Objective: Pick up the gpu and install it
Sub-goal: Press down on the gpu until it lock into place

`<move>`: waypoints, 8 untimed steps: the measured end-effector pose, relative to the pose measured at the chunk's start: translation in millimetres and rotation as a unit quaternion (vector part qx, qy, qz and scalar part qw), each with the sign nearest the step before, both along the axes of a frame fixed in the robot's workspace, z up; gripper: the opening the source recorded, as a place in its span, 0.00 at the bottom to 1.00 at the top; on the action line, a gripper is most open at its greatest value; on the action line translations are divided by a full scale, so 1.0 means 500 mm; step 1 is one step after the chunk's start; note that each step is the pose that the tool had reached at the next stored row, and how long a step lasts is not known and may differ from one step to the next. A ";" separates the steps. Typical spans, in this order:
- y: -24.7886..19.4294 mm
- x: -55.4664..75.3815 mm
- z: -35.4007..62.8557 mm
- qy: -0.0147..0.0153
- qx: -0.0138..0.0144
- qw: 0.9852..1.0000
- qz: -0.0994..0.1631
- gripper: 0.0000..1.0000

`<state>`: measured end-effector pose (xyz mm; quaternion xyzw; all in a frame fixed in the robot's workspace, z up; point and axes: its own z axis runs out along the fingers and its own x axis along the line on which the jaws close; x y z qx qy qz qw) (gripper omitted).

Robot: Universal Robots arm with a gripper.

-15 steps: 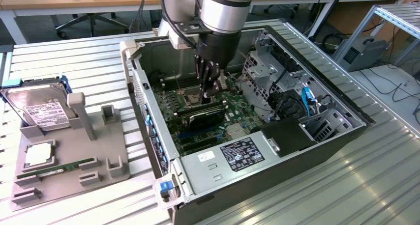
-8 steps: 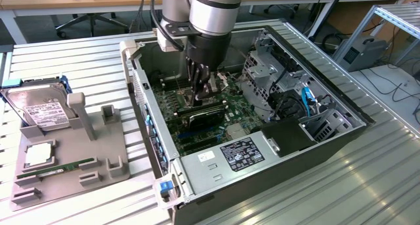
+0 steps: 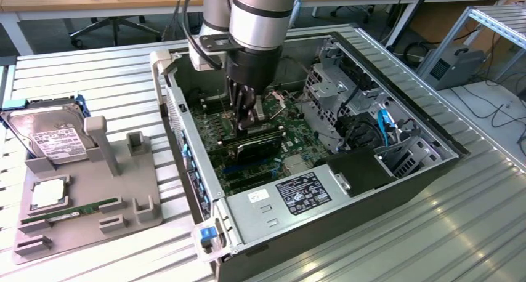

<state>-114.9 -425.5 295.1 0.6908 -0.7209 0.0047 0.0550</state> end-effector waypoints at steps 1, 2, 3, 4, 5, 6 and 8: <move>-0.0002 -0.001 -0.001 0.000 0.000 1.000 0.000 0.11; -0.0003 -0.002 -0.002 0.000 0.000 1.000 0.000 0.11; -0.0005 -0.004 -0.003 0.000 0.000 1.000 0.000 0.11; -0.0007 -0.007 -0.005 0.000 0.000 1.000 0.000 0.11; -0.0009 -0.010 -0.006 0.000 0.000 1.000 0.000 0.11; -0.0010 -0.014 -0.007 0.000 0.000 1.000 0.000 0.11; -0.0014 -0.022 -0.009 0.000 0.000 1.000 0.000 0.11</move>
